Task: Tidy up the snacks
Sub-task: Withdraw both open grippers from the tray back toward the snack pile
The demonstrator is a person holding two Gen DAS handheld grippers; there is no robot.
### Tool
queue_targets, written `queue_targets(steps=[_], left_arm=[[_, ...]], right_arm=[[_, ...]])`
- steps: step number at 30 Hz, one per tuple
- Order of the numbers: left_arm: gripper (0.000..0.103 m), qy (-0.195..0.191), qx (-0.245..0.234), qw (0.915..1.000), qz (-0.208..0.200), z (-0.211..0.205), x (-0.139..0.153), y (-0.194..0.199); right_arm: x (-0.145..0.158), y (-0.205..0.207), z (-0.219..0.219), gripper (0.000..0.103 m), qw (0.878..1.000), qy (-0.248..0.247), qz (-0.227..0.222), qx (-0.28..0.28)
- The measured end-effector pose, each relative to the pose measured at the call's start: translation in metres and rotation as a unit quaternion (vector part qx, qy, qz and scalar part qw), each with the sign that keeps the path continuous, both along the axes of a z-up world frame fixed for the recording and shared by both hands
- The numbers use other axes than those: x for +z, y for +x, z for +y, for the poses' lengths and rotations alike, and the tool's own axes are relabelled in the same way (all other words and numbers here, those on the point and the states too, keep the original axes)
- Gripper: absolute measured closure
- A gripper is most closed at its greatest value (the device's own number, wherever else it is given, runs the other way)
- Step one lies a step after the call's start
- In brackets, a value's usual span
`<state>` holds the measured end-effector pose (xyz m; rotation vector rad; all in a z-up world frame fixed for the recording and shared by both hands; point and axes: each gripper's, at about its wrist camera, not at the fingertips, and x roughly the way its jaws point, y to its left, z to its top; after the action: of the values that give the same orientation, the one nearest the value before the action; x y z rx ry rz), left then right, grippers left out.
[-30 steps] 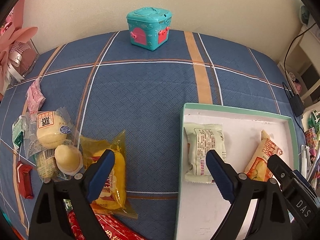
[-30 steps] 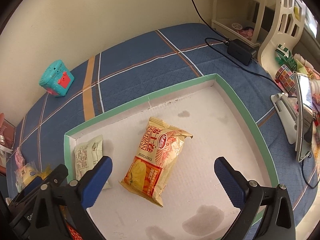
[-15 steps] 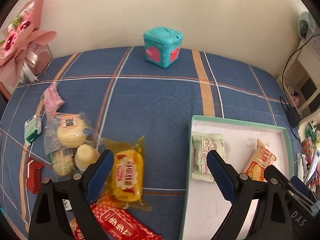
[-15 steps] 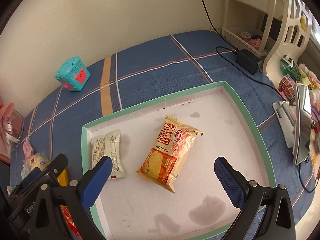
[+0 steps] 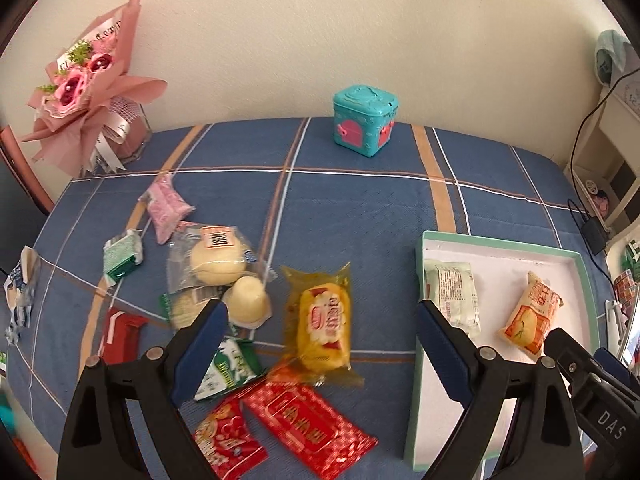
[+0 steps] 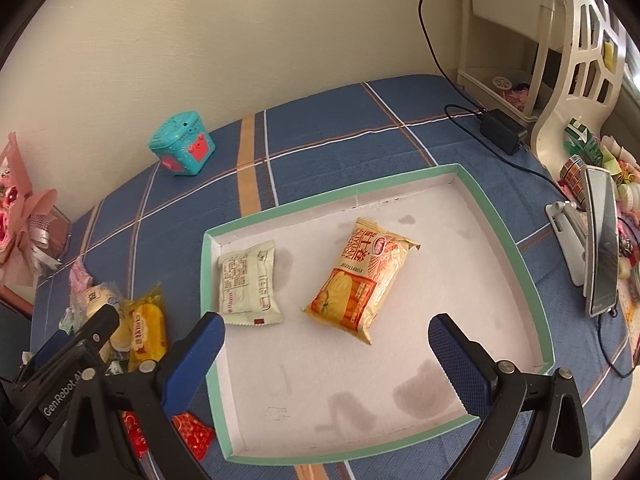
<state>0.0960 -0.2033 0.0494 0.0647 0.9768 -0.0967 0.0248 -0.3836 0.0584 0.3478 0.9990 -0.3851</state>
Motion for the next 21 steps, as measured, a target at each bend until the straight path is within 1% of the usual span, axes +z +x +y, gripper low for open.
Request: queue_targets(steps=[5, 9, 14, 21], left_arm=[[0.009, -0.004, -0.003, 0.9999, -0.012, 0.014, 0.009, -0.018], [0.009, -0.016, 0.001, 0.9997, -0.018, 0.026, 0.013, -0.03], [0.009, -0.019, 0.008, 0.9995, -0.023, 0.04, 0.017, -0.043], [0.009, -0.002, 0.029, 0.9995, -0.01, 0.063, 0.011, -0.051]], right_arm=[[0.0, -0.01, 0.016, 0.0, 1.0, 0.008, -0.005, 0.019], [0.003, -0.019, 0.032, 0.0, 0.999, 0.001, -0.011, 0.033], [0.005, -0.029, 0.049, 0.0, 0.999, -0.007, -0.02, 0.05], [0.007, -0.032, 0.07, 0.0, 0.997, -0.016, -0.028, 0.07]])
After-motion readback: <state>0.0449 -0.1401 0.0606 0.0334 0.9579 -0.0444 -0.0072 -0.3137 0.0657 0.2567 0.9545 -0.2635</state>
